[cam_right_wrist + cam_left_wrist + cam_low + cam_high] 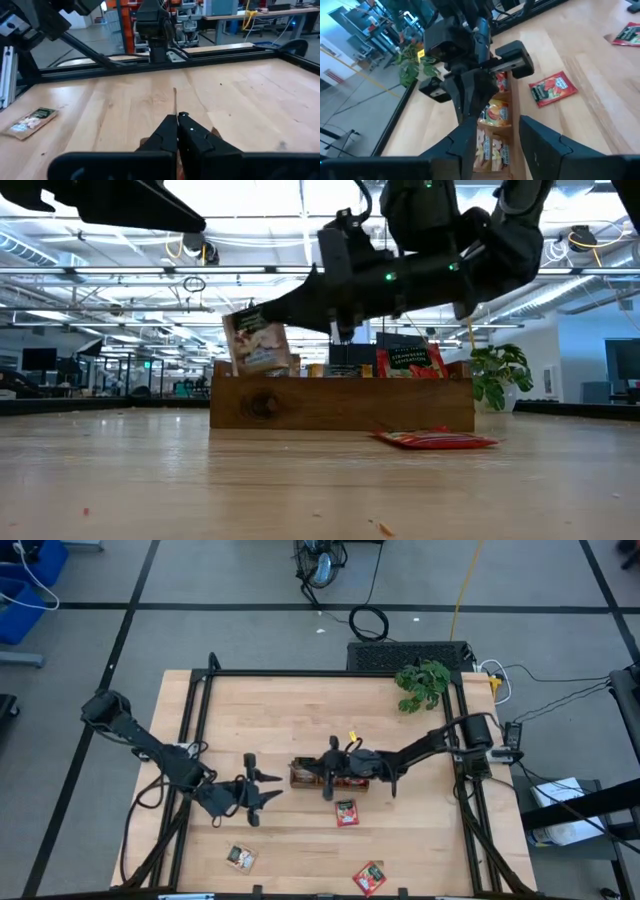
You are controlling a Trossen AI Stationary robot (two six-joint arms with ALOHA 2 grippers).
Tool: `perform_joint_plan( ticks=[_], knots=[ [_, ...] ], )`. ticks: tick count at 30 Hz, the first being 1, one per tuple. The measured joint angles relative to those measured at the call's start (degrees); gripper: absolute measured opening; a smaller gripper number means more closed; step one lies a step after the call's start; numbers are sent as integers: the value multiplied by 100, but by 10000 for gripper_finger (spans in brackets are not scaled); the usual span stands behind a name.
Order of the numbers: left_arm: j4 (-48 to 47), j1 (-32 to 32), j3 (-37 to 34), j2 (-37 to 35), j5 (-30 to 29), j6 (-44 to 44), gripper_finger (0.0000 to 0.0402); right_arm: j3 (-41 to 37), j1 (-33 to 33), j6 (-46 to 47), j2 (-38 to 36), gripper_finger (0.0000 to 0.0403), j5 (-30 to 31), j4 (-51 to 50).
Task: Pick & Place Tea
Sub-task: Put the brown tea bag into the left section of the wooden organizer
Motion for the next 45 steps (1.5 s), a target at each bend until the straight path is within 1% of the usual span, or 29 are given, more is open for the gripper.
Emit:
perform_joint_plan(
  ticks=[1,5,11,15,19,33,36,39,41,45],
  knots=[
    [-14,-21,0,0,-7,11,147,29,-17,2,43,0,19,31],
    [-52,-33,0,0,-97,-28,136,-1,-1,48,64,0,431,-97],
    [-39,-33,0,0,-107,-65,127,-40,162,50,68,0,622,-96],
    [30,-33,0,2,-107,-67,127,-41,255,130,68,0,914,-93],
    [115,-33,0,2,-107,-64,127,-41,295,187,68,0,987,11],
    [125,-33,0,2,-105,4,127,-41,286,156,74,0,1022,-468],
    [130,-33,0,4,-103,3,127,-40,288,211,299,0,987,-82],
    [128,-33,0,4,-105,-18,127,-35,252,459,557,0,733,305],
    [130,-34,0,4,-102,-27,127,-26,207,600,708,0,711,376],
    [125,-33,0,4,-102,-33,127,-28,187,497,901,0,760,711]
  ],
)
